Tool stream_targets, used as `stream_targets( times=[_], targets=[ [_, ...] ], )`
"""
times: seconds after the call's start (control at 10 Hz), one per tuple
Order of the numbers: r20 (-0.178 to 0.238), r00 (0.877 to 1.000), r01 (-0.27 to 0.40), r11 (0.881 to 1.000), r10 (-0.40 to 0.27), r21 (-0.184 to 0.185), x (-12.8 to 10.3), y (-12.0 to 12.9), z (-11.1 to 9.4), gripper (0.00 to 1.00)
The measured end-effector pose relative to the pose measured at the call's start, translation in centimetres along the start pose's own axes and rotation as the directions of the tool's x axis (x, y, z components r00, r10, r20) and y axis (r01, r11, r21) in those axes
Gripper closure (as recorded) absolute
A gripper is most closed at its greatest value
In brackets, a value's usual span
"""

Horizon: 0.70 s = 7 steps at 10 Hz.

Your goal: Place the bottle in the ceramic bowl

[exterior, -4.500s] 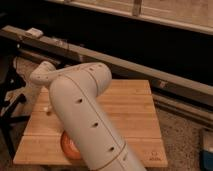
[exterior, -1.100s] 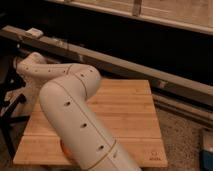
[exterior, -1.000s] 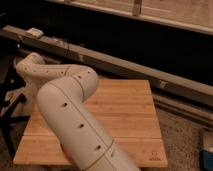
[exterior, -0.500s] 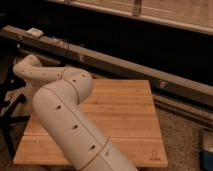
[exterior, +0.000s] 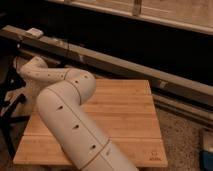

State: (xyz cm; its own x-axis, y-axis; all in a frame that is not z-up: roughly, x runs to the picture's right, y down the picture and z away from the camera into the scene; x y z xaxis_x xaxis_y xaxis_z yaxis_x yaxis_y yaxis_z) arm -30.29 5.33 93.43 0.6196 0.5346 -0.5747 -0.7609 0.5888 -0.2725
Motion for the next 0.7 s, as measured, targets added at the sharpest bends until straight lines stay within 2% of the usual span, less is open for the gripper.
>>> stream_targets(
  times=[0.2, 0.3, 0.4, 0.5, 0.6, 0.7],
  targets=[
    [-0.008, 1.000, -0.024, 1.000, 0.024, 0.000, 0.3, -0.7, 0.3, 0.36],
    [-0.016, 0.999, -0.038, 0.999, 0.038, -0.011, 0.4, -1.3, 0.5, 0.40],
    [-0.028, 0.998, -0.049, 0.997, 0.047, -0.057, 0.3, -1.9, 0.7, 0.49],
    [-0.036, 0.998, -0.062, 0.988, 0.057, -0.140, 0.2, -2.4, 0.7, 0.58],
    [-0.048, 0.996, -0.083, 0.958, 0.073, -0.275, 0.5, -3.3, 0.6, 0.71],
    [-0.055, 0.995, -0.098, 0.937, 0.085, -0.336, 0.7, -4.1, 0.5, 0.78]
  ],
)
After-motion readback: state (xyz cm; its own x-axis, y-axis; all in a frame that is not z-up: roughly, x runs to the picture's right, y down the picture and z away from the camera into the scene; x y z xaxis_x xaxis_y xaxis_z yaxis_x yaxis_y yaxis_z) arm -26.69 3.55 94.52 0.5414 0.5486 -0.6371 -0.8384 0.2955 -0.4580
